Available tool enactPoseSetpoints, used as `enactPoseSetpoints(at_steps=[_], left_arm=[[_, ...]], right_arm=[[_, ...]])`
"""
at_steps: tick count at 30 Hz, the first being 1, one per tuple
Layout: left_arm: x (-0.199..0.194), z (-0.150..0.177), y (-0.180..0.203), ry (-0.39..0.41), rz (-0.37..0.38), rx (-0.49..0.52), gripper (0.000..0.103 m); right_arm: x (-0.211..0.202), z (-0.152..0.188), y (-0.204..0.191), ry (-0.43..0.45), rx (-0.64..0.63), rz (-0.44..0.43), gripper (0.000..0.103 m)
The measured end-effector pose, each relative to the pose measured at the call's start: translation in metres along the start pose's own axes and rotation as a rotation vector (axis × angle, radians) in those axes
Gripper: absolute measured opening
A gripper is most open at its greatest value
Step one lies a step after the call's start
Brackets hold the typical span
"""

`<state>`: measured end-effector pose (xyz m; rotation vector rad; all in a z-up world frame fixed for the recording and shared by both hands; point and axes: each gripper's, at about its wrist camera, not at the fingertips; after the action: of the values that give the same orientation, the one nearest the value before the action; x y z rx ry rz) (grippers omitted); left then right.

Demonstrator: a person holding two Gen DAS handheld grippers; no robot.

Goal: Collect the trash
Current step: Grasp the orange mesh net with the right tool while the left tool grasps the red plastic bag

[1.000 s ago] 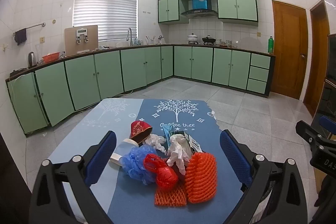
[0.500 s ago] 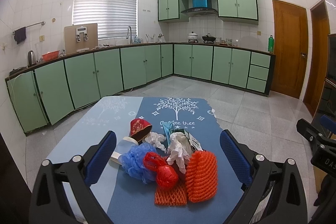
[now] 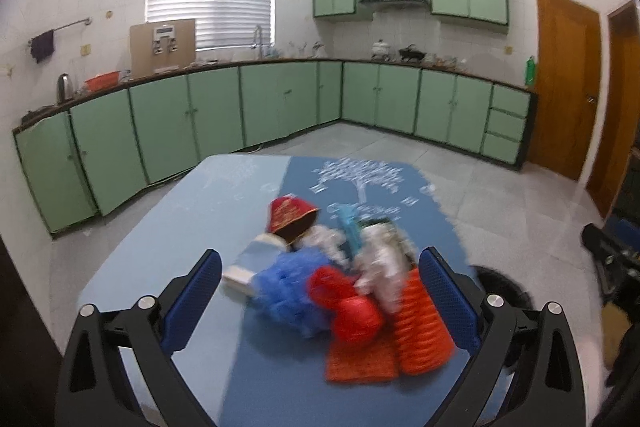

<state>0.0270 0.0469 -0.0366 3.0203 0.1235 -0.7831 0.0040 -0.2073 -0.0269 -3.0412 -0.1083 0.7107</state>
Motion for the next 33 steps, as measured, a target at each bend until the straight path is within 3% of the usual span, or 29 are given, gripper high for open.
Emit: enactPoseSetpoints(at_steps=[7,14,20,23,25,28,33], left_arm=[[0.029,0.02,-0.023,-0.044,-0.065,0.021,0.097],[0.044,0.033,-0.031,-0.082,-0.057,0.009,0.093],[0.056,0.04,-0.04,-0.118,-0.053,-0.012,0.09],[0.057,0.042,-0.041,-0.115,-0.054,-0.008,0.09],[0.058,0.042,-0.041,-0.117,-0.05,-0.011,0.09],[0.059,0.042,-0.04,-0.124,-0.048,-0.014,0.09],[0.058,0.043,-0.04,-0.13,-0.046,-0.014,0.09]], right_arm=[[0.033,0.018,-0.035,-0.05,-0.053,-0.078,0.098],[0.064,0.038,-0.065,-0.1,-0.073,-0.136,0.098],[0.084,0.05,-0.081,-0.15,-0.088,-0.166,0.091],[0.094,0.056,-0.085,-0.197,-0.089,-0.193,0.081],[0.1,0.059,-0.087,-0.221,-0.085,-0.205,0.079],[0.105,0.063,-0.087,-0.254,-0.091,-0.237,0.065],[0.104,0.067,-0.089,-0.277,-0.099,-0.328,0.028]])
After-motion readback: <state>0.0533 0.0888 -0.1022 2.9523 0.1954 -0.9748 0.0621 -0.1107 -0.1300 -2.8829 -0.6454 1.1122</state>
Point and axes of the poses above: each gripper's, at about its wrist camera, not at the fingertips, and x roughly the way its jaws point, y to its right, z to its underside, and after that the axes turned 1 degree about -x, right-handed
